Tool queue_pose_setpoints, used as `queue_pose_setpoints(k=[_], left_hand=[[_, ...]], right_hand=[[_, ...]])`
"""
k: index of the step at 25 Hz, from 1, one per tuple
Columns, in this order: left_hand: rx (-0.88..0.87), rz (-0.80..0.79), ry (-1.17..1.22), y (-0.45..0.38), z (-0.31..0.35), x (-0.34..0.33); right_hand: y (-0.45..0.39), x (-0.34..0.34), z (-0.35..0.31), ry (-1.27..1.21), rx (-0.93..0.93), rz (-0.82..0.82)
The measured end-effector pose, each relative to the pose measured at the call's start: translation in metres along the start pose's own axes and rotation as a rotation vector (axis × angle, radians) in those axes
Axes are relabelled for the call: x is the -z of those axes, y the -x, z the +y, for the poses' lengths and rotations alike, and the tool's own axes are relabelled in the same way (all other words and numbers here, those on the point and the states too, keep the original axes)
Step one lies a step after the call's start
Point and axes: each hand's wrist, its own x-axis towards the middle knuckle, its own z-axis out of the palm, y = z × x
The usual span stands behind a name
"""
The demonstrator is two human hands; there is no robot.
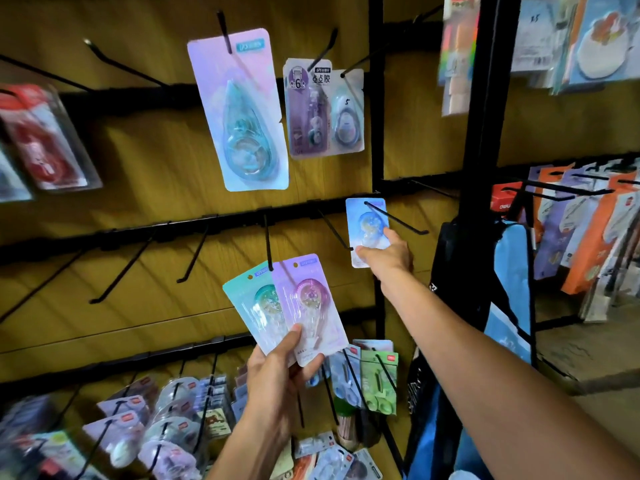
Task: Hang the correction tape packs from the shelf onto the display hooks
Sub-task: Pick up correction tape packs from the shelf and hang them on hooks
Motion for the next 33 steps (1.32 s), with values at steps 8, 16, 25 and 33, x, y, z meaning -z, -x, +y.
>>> queue_pose_setpoints(k=[8, 16, 25, 33], left_hand=[[0.007, -0.009, -0.047, -0.025, -0.002, 0.011], [0.024, 0.01, -0.015, 0.006, -0.025, -0.007], [-0.072, -0.087, -0.13, 0.038, -0.021, -0.025], [-0.132, -0.047, -0.105, 0.042, -0.016, -0.035]], right_hand=[[-0.02, -0.029, 0.035, -0.031, -0.03, -0.059], [0.12, 0.014, 0.056, -0.105, 0.062, -0.268], [0.158, 0.091, 0.045, -0.467, -0.046, -0.333], [0.152, 0.109, 0.011, -0.623, -0.042, -0.255]])
